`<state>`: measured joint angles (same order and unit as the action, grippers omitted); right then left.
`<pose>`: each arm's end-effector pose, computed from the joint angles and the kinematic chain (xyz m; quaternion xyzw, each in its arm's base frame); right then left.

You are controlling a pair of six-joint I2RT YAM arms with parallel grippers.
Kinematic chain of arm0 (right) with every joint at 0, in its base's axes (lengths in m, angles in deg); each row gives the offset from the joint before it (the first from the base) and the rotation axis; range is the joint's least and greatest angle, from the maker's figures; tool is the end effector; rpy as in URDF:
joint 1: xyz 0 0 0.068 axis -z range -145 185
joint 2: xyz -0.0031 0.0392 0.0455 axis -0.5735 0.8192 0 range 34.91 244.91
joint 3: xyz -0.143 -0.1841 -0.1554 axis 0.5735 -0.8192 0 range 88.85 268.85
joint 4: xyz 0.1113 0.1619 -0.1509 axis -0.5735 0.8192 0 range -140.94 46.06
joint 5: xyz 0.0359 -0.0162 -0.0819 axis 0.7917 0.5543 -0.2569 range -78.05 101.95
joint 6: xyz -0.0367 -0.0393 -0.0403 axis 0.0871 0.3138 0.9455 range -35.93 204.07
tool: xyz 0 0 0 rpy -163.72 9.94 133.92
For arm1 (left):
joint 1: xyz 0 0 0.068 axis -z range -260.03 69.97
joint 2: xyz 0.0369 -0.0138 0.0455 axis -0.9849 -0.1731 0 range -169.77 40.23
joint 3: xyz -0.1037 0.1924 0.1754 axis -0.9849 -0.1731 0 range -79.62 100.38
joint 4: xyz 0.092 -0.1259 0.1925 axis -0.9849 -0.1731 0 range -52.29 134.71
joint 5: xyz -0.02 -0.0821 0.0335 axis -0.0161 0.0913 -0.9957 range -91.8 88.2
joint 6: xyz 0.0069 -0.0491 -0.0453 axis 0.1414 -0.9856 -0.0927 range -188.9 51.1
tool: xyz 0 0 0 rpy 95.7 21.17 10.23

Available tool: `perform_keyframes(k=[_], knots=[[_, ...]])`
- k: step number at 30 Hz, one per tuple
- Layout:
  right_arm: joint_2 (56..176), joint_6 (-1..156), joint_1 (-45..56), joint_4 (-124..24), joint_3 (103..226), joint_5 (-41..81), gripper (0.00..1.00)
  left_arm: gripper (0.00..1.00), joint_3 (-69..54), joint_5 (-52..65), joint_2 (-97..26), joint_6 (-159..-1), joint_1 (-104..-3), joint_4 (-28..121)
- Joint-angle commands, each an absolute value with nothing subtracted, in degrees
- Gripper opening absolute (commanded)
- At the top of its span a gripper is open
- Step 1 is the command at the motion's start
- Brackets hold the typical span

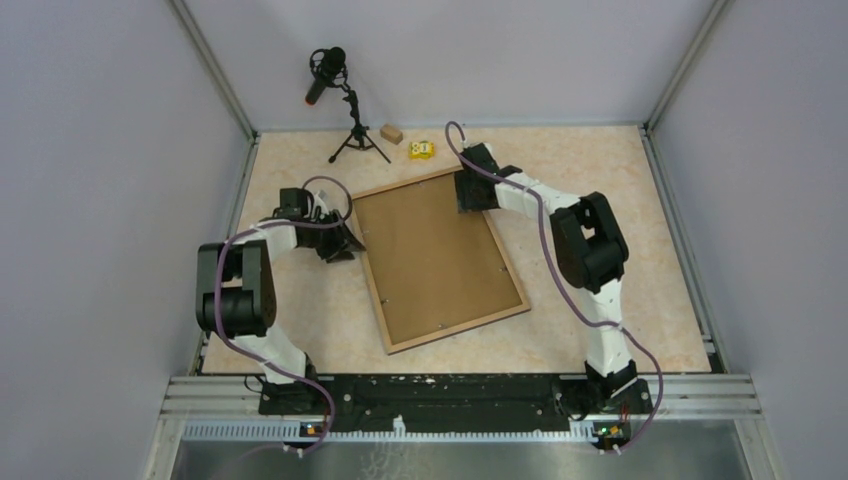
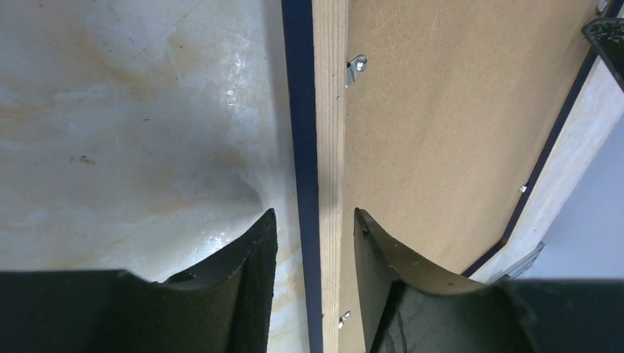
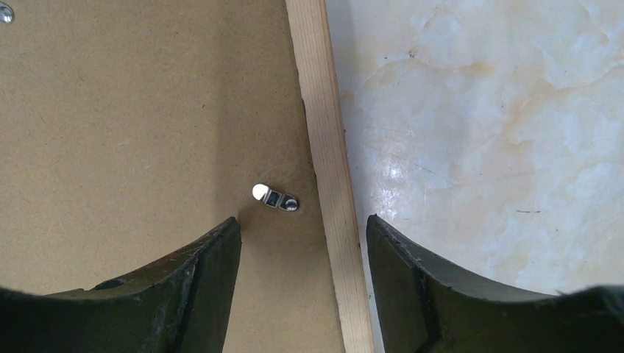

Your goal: Put the photo into the frame

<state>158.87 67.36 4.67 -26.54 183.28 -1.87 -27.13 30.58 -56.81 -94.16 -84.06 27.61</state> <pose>0.4172 0.2292 0.1755 -0.0749 0.9417 0.0177 0.3275 0.3173 -0.0064 0.1594 -0.1693 0.9181 -0.3090 0.1814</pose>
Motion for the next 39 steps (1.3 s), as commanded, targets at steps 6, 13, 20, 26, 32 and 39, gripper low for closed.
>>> perform_keyframes(k=[6, 13, 20, 26, 32, 39], knots=[[157.1, 66.1, 5.6, -29.6, 180.7, -1.8, 0.63, 0.51, -23.9, 17.7, -56.3, -93.8, -77.5, 23.4], [157.1, 65.9, 5.9, -29.6, 180.0, -1.9, 0.63, 0.27, -21.9, 14.6, -60.4, -94.7, -76.5, 19.9], [155.4, 65.5, 6.8, -31.2, 178.0, 1.3, 0.64, 0.16, -20.5, 9.9, -61.7, -95.5, -76.3, 16.9], [153.9, 64.8, 7.7, -33.8, 175.6, 3.0, 0.64, 0.13, -20.0, 9.7, -62.4, -95.7, -76.3, 16.4], [155.5, 65.0, 7.8, -33.1, 177.4, 2.9, 0.58, 0.12, -19.9, 10.2, -62.6, -95.7, -76.3, 16.5], [156.6, 65.1, 7.7, -33.0, 178.9, 1.2, 0.52, 0.12, -20.0, 10.6, -62.5, -95.6, -76.3, 16.6]])
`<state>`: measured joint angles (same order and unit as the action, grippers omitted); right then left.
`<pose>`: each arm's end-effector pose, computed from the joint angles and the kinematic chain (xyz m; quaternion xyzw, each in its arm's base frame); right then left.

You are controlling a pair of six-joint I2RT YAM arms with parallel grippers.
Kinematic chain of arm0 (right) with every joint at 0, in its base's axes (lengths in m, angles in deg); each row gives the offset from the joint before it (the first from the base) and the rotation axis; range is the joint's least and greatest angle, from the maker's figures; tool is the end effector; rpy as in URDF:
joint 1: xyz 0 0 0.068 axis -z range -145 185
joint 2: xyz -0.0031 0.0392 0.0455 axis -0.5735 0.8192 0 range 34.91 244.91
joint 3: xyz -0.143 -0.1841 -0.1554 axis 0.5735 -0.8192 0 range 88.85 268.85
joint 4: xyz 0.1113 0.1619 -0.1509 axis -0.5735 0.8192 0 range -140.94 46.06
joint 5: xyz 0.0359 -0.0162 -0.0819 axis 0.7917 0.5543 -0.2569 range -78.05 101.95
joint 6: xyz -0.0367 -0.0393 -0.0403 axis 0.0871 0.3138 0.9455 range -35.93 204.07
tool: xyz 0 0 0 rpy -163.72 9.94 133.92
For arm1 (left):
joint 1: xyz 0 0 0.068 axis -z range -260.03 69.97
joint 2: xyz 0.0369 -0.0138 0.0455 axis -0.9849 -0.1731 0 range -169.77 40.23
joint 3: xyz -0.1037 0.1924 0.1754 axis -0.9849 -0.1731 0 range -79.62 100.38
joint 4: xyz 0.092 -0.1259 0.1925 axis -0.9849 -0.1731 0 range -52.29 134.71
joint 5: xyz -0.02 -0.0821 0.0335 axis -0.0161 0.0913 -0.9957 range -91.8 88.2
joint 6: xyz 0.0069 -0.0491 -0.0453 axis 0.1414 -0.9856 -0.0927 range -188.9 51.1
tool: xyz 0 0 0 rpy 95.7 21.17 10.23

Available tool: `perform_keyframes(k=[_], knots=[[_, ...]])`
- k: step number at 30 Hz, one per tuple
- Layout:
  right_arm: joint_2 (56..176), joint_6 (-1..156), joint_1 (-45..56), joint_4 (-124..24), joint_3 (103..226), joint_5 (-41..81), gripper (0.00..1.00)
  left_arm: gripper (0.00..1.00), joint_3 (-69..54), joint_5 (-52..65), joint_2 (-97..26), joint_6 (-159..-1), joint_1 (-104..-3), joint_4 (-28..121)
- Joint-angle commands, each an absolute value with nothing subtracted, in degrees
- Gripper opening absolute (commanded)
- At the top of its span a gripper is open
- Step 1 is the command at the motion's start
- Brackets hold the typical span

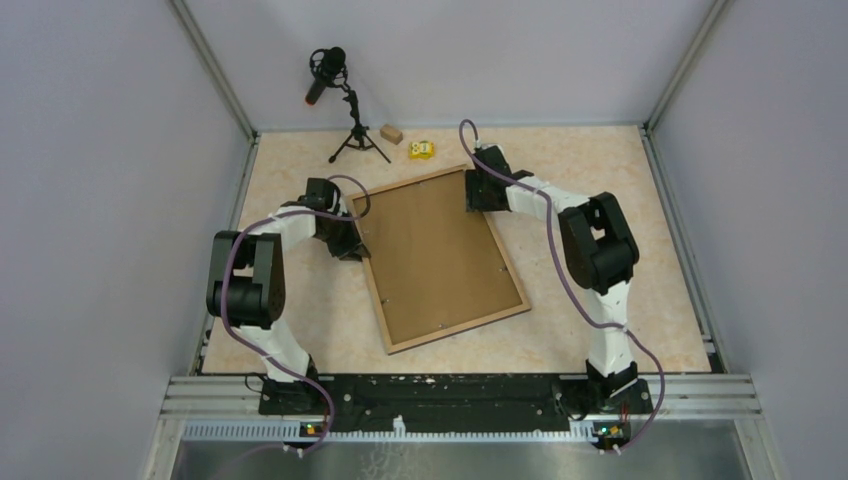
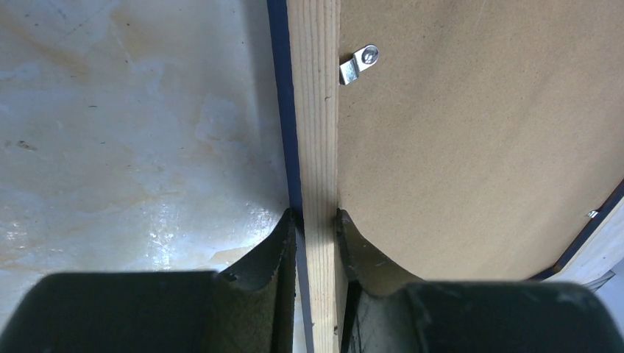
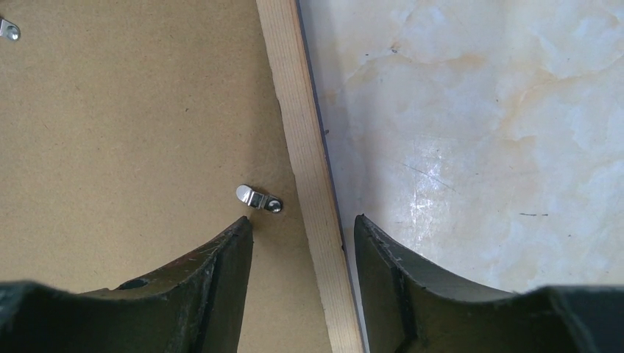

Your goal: Put the photo into the frame

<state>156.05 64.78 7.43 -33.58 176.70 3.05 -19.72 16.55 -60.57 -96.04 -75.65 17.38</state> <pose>0.4172 0.2084 0.1714 -0.0417 0.9382 0.0664 0.3371 0.3282 -0.0421 0.1590 -0.1618 0.9563 -0.2013 0.1369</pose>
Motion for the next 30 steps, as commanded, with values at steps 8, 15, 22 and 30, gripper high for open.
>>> perform_keyframes(k=[8, 15, 22, 30], knots=[[159.2, 65.0, 7.8, -32.1, 181.7, 0.7, 0.5, 0.12, -20.1, 10.8, -62.4, -95.4, -76.3, 16.6], [160.2, 64.9, 7.7, -31.4, 183.0, 0.5, 0.48, 0.12, -20.2, 11.0, -62.3, -95.3, -76.3, 16.8], [160.8, 64.7, 7.7, -31.1, 183.4, -0.3, 0.41, 0.12, -20.2, 11.3, -62.3, -95.3, -76.3, 16.8], [162.0, 64.1, 7.8, -29.8, 184.6, -0.9, 0.39, 0.12, -20.2, 11.5, -62.4, -95.3, -76.3, 16.9]])
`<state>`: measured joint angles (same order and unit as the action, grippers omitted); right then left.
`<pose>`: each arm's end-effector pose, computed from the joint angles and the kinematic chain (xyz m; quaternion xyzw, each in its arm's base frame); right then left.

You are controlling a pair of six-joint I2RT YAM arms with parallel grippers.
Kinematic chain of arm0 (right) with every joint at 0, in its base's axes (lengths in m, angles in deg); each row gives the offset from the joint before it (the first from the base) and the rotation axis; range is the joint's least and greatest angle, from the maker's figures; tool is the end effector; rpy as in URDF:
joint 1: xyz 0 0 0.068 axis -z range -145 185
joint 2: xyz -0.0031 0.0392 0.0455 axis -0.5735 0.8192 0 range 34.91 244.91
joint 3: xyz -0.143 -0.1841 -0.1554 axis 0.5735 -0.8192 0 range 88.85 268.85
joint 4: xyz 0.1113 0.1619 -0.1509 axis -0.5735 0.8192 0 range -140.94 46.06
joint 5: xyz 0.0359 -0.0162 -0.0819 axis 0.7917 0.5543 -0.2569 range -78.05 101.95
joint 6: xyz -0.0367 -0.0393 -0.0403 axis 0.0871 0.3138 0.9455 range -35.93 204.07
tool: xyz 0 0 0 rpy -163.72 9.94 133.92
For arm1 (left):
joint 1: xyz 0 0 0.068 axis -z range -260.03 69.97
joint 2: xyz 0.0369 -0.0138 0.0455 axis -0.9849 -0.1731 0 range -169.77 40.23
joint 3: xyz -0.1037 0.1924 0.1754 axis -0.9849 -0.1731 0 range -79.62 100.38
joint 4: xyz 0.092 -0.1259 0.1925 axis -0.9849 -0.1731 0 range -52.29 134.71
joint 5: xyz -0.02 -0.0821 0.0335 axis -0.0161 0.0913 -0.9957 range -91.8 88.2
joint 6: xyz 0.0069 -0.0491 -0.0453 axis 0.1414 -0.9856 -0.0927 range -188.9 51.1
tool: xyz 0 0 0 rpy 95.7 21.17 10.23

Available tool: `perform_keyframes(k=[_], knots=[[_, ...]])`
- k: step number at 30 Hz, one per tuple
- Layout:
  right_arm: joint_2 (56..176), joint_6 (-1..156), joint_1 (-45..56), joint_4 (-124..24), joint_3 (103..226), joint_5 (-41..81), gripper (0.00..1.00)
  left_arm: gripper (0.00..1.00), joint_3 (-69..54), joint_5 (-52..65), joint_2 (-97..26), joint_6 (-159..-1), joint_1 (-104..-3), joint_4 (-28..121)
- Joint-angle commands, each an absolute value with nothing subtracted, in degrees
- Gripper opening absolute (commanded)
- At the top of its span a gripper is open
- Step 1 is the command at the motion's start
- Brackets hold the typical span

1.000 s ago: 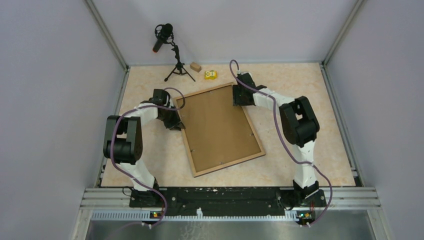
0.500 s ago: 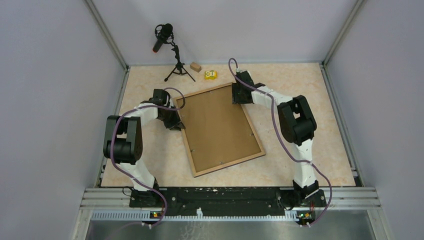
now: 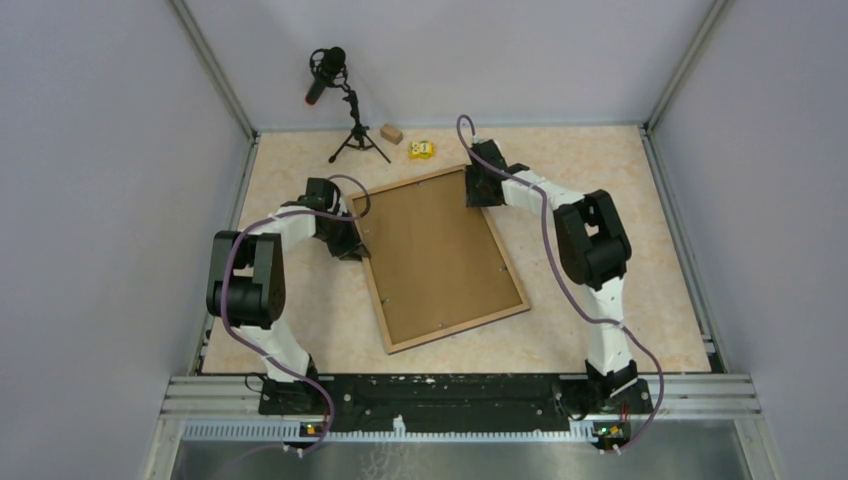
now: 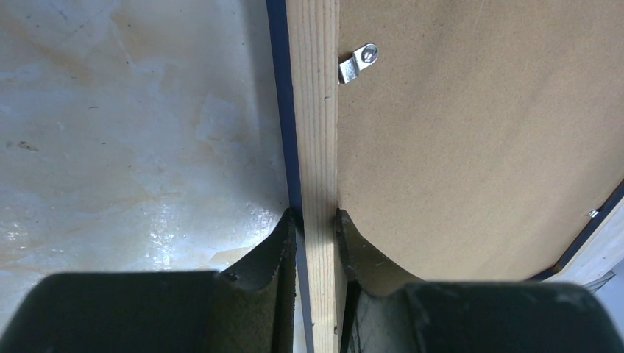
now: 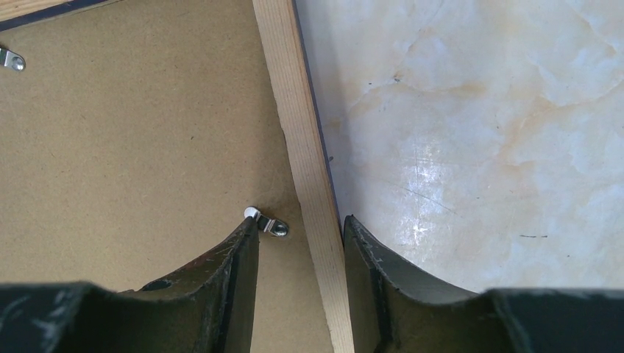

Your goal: Put the photo into the frame

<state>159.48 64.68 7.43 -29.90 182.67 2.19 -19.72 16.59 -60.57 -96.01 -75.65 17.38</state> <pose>0.4307 0.2145 0.1712 -0.0394 0.9411 0.0562 0.3311 0.3282 -0.0421 0.1590 -0.1614 0.9563 -0.2015 0.1368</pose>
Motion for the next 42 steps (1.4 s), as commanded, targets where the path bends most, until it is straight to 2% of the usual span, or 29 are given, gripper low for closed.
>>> perform_keyframes(k=[1, 4, 16, 21, 27, 35, 42], knots=[[162.0, 64.0, 7.8, -29.8, 184.6, -0.9, 0.36, 0.12, -20.2, 11.5, -62.4, -95.3, -76.3, 16.9], [162.2, 63.1, 7.8, -29.7, 184.9, -0.5, 0.28, 0.12, -20.2, 11.6, -62.5, -95.4, -76.3, 16.9], [163.9, 58.8, 7.8, -27.5, 186.7, -1.9, 0.12, 0.12, -20.2, 11.7, -62.6, -95.3, -76.3, 16.9], [163.9, 55.7, 7.8, -26.4, 186.7, -3.2, 0.0, 0.12, -20.2, 11.9, -62.7, -95.4, -76.3, 16.9], [163.6, 51.2, 7.0, -23.8, 186.8, -5.4, 0.0, 0.12, -20.2, 11.7, -62.6, -95.4, -76.3, 17.0], [163.3, 46.7, 3.9, -16.6, 189.4, -14.2, 0.0, 0.12, -19.9, 11.6, -62.9, -95.7, -76.5, 16.9], [164.1, 52.9, 2.8, -17.2, 190.1, -11.0, 0.0, 0.12, -19.9, 11.9, -62.8, -95.6, -76.5, 16.9]])
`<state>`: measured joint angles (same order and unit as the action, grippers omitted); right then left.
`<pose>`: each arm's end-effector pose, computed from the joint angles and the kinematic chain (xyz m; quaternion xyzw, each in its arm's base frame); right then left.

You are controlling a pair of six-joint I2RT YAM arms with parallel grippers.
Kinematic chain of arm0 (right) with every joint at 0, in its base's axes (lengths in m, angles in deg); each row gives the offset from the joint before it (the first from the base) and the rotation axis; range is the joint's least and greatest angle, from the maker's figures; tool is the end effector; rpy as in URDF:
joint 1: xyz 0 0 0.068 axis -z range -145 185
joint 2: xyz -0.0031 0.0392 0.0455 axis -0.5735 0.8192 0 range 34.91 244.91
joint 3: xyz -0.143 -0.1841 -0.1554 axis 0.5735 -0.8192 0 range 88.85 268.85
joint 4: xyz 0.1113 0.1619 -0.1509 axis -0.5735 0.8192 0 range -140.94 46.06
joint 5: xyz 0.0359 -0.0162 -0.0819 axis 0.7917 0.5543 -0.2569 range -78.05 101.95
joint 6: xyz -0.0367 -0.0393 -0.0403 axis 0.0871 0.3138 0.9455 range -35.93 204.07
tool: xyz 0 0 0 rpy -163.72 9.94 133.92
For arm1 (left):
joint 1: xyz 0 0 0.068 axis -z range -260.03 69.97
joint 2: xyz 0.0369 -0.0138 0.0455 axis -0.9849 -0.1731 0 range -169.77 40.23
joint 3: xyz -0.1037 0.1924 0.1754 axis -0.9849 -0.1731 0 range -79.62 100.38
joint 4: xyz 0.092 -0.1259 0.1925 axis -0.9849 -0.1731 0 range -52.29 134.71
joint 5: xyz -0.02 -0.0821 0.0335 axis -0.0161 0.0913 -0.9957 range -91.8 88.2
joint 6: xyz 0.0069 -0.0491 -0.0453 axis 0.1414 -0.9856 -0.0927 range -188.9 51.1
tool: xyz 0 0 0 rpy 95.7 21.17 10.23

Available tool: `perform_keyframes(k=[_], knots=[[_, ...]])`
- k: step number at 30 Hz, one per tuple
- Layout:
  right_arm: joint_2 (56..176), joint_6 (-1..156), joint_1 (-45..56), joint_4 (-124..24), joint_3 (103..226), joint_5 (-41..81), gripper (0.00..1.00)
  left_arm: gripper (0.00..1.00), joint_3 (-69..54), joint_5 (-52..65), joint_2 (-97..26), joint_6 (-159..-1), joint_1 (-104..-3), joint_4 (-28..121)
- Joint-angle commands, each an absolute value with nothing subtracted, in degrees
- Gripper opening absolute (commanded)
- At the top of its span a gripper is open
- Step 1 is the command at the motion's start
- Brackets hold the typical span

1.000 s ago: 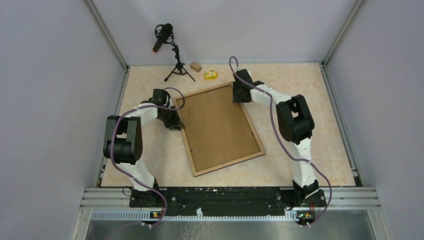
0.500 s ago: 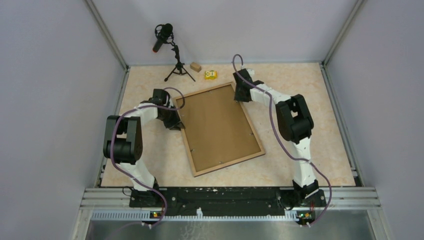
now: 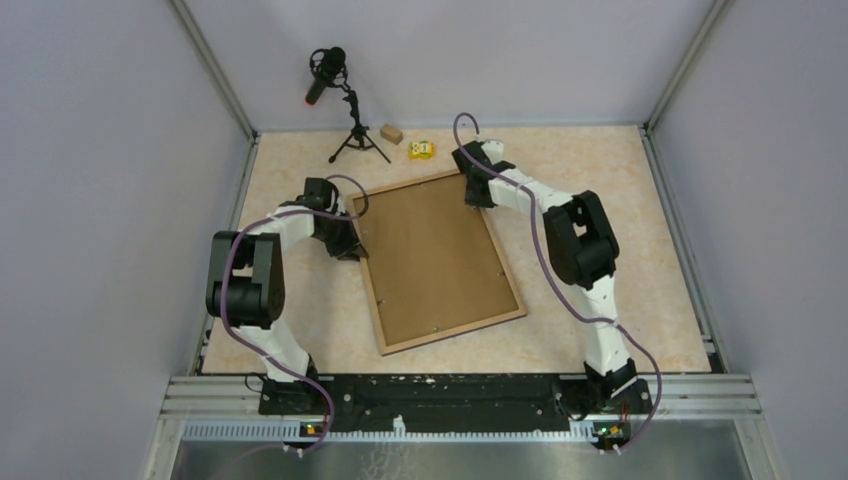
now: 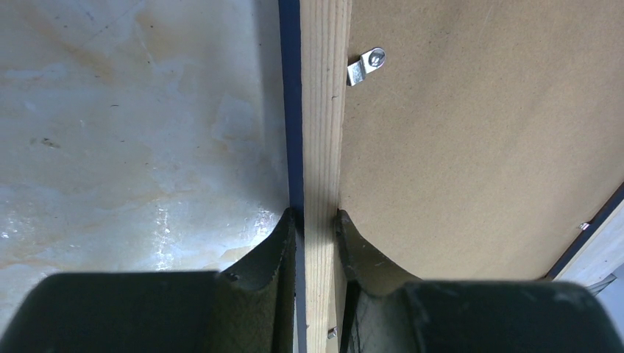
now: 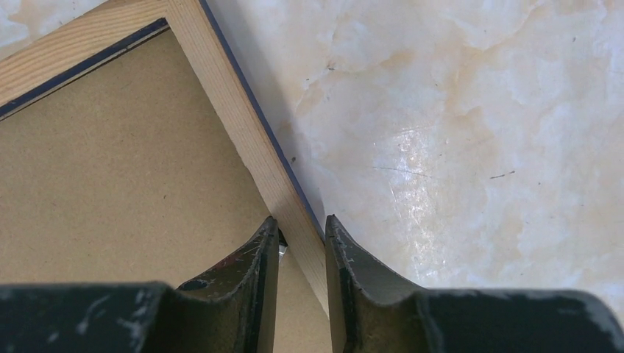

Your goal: Put the photo into the frame

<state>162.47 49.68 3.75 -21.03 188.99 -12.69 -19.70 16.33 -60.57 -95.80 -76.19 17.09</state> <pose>0.4252 0.2318 0.1726 0.0857 0.9355 -0.0232 0.3419 0.3281 -0.0387 0.1588 -0.1651 0.9565 -0.1980 0.1366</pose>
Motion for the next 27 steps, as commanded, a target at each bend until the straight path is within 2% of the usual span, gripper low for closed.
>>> perform_keyframes(k=[1, 2, 9, 17, 20, 27], knots=[[164.0, 53.6, 3.1, -17.5, 190.0, -9.6, 0.0, 0.12, -19.8, 11.8, -62.7, -95.6, -76.5, 16.8], [163.9, 54.1, 3.5, -17.5, 190.0, -8.3, 0.0, 0.12, -19.8, 11.7, -62.7, -95.6, -76.5, 16.8], [163.5, 56.2, 4.5, -18.6, 188.7, -4.2, 0.28, 0.12, -19.9, 11.7, -62.6, -95.4, -76.7, 16.8], [162.9, 56.6, 4.6, -18.0, 187.7, -3.7, 0.39, 0.12, -20.4, 11.8, -62.2, -95.4, -76.7, 16.9], [161.6, 56.6, 4.7, -19.1, 186.1, -3.3, 0.39, 0.12, -20.2, 12.0, -62.3, -95.5, -76.7, 16.9], [161.6, 56.8, 4.8, -18.3, 186.0, -4.5, 0.26, 0.12, -20.0, 11.9, -62.5, -95.7, -76.7, 16.9]])
